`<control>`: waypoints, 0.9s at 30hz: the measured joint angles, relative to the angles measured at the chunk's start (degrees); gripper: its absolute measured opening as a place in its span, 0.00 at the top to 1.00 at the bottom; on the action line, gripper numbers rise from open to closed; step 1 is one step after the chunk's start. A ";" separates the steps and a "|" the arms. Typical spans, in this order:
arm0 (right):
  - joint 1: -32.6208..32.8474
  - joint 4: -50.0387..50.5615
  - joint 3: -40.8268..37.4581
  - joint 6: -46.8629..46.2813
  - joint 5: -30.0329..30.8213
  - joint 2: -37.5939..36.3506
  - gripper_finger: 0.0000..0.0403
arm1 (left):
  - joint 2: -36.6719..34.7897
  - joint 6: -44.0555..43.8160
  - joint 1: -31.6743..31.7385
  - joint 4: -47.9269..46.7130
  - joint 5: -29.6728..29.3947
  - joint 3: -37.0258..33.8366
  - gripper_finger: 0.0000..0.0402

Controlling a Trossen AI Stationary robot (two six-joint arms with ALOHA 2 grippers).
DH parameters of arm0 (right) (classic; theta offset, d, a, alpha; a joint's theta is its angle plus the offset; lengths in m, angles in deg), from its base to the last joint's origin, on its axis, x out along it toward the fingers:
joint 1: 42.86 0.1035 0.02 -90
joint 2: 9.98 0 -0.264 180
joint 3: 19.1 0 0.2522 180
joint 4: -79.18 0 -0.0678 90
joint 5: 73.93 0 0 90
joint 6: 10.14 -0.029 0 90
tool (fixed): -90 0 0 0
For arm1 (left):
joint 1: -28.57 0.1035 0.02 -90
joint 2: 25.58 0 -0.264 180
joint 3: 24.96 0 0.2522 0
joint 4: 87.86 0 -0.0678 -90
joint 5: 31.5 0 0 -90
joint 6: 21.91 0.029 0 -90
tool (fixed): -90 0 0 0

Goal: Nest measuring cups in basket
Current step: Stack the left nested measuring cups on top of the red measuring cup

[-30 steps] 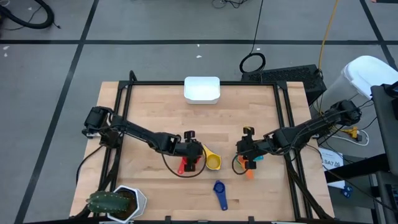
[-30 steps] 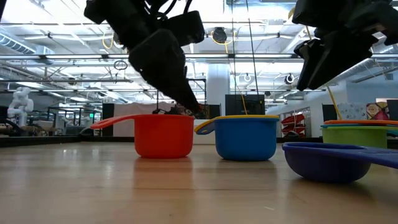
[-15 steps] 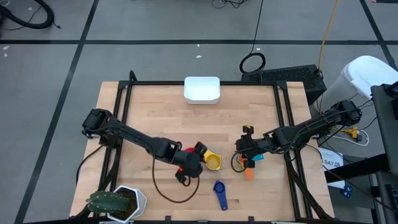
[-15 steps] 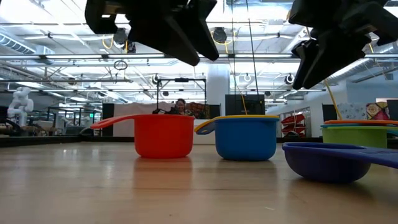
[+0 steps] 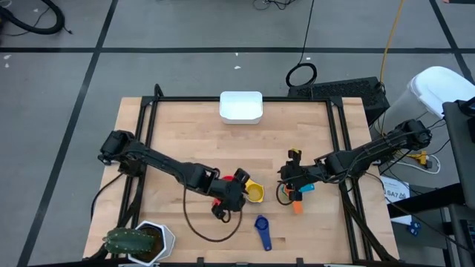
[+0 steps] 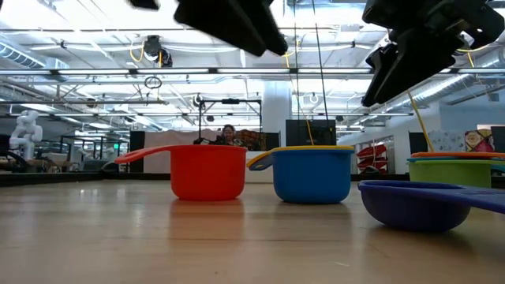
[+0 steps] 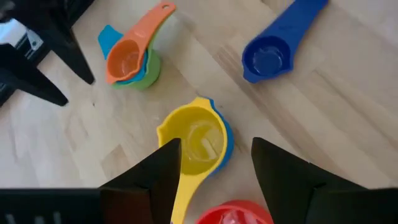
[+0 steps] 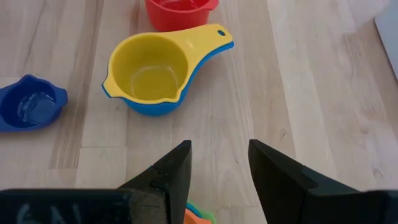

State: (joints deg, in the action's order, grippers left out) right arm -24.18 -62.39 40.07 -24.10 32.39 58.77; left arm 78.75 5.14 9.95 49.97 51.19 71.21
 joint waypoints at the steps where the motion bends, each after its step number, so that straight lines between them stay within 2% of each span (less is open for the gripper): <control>1: -0.01 0.01 0.02 0.00 0.00 0.00 0.63 | 0.78 -0.74 0.27 -3.52 0.13 2.61 0.50; 7: 0.00 0.73 0.07 -0.35 -0.07 -0.02 0.63 | 10.02 -3.12 1.89 -23.60 1.35 20.07 0.50; 11: 0.06 2.45 0.07 -1.45 -0.07 -0.02 0.63 | 15.99 -4.27 2.02 -31.60 2.38 27.02 0.50; 17: 0.17 6.78 0.07 -2.58 -0.09 -0.02 0.63 | 20.77 -3.60 1.61 -31.22 3.24 30.76 0.50; 22: 0.17 9.35 0.07 -3.37 -0.09 -0.02 0.63 | 22.11 -5.97 1.34 -28.45 5.81 31.06 0.50; 27: 0.17 12.75 0.07 -3.37 -0.04 -0.02 0.63 | 23.36 -6.41 0.97 -26.96 5.49 30.94 0.50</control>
State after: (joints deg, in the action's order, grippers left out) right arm -24.01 -49.64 40.14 -27.46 32.34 58.75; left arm 102.11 -1.27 10.92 23.00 56.68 102.15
